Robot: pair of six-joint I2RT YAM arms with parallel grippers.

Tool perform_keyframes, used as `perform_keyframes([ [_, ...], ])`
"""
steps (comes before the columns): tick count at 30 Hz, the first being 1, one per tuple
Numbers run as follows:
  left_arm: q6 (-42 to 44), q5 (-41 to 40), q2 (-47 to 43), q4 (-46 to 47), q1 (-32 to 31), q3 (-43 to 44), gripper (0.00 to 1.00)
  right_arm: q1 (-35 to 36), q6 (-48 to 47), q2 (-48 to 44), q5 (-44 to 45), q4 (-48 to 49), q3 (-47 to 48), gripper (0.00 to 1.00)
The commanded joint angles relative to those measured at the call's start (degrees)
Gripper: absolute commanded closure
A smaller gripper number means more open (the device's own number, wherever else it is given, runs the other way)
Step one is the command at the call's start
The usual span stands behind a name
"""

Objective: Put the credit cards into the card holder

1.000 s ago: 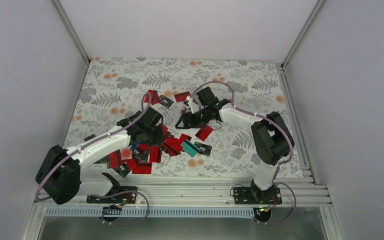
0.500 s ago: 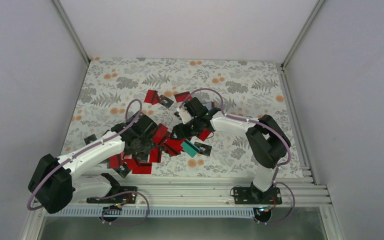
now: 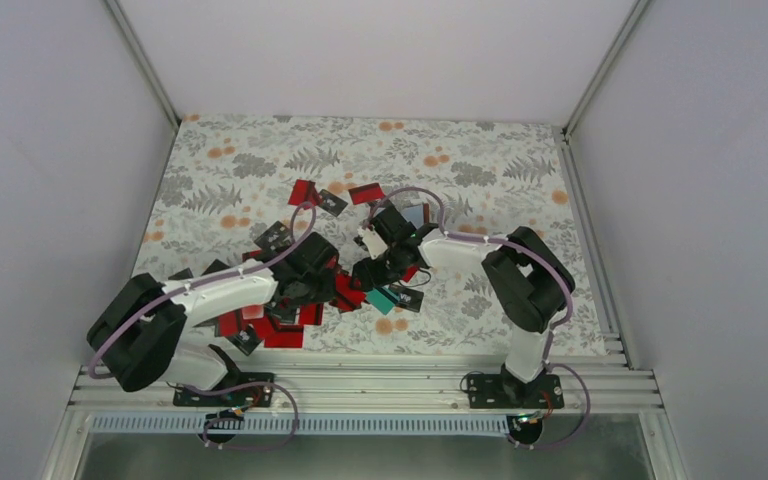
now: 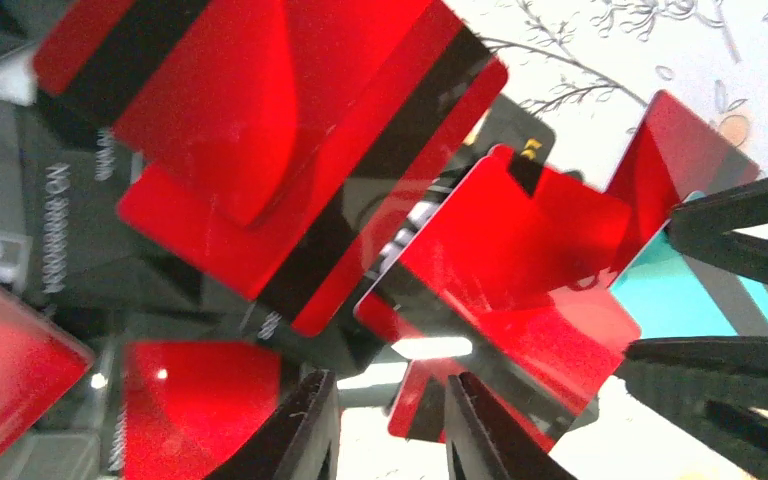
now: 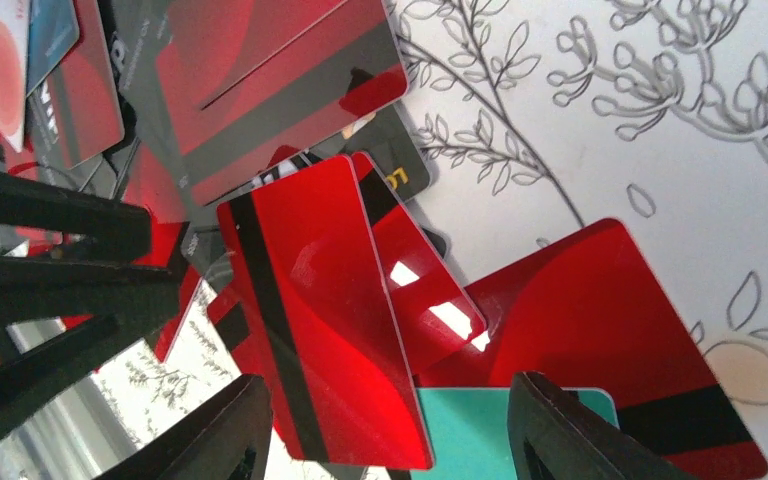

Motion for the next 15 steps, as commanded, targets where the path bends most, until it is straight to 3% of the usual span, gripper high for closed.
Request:
perform_keyframes([
  [1,-1.1,1.8,2.3,7.8,-0.5,0.0,0.75,0.7,-0.7,1.6,0.2,1.1,0.3,0.39],
  [15,-0.7,-4.0,9.2,7.2,-0.5,4.4,0.84,0.7,-0.3,0.9,1.6,0.2,-0.5,0.42],
])
